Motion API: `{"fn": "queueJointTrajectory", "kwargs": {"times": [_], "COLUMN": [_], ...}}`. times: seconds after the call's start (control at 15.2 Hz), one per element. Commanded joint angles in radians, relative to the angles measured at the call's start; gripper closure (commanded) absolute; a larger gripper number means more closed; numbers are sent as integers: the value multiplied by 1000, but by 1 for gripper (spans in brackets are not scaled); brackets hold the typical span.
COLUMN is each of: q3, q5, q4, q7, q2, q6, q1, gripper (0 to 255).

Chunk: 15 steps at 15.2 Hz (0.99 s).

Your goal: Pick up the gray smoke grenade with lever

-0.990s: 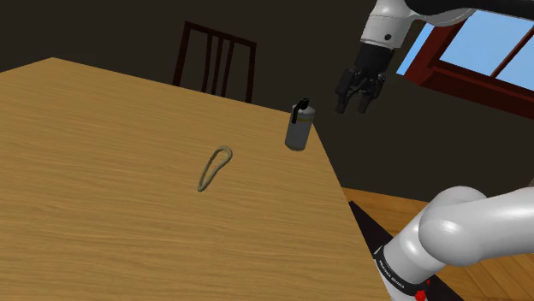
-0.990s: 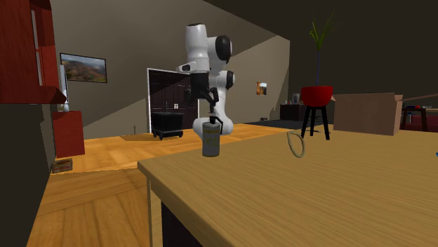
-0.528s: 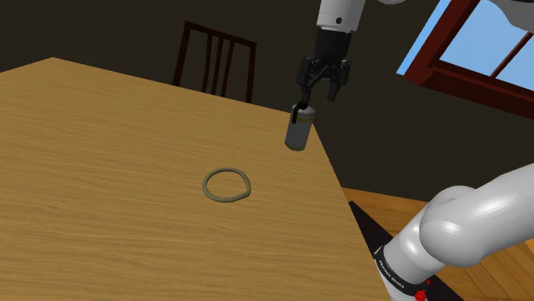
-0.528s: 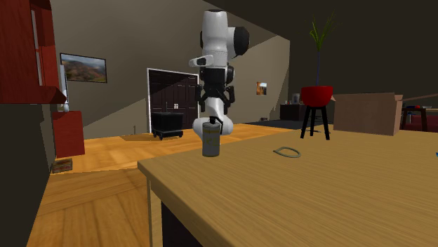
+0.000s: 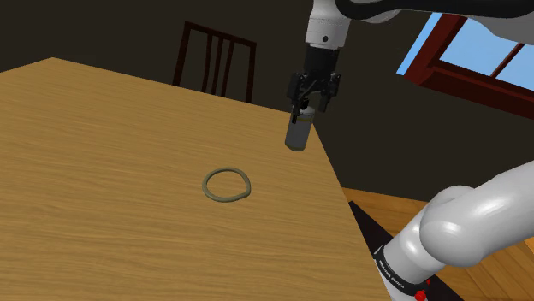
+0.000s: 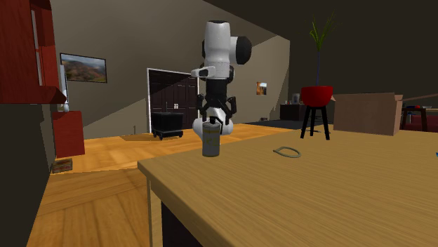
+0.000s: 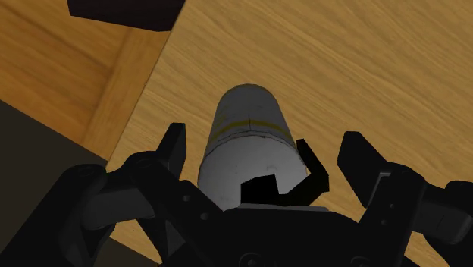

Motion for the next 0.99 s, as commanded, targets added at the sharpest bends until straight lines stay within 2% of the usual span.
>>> {"fn": "queueJointTrajectory", "kwargs": {"times": [0.0, 0.07, 0.66, 0.92], "q3": [1, 1, 1, -1], "q5": [1, 0, 1, -1], "q4": [-11, -12, -11, 47], "q7": [1, 1, 1, 1], "q2": [0, -1, 0, 4], "q6": [11, 11, 11, -42], "q1": [1, 0, 1, -1], "gripper": [0, 255, 255, 255]}}
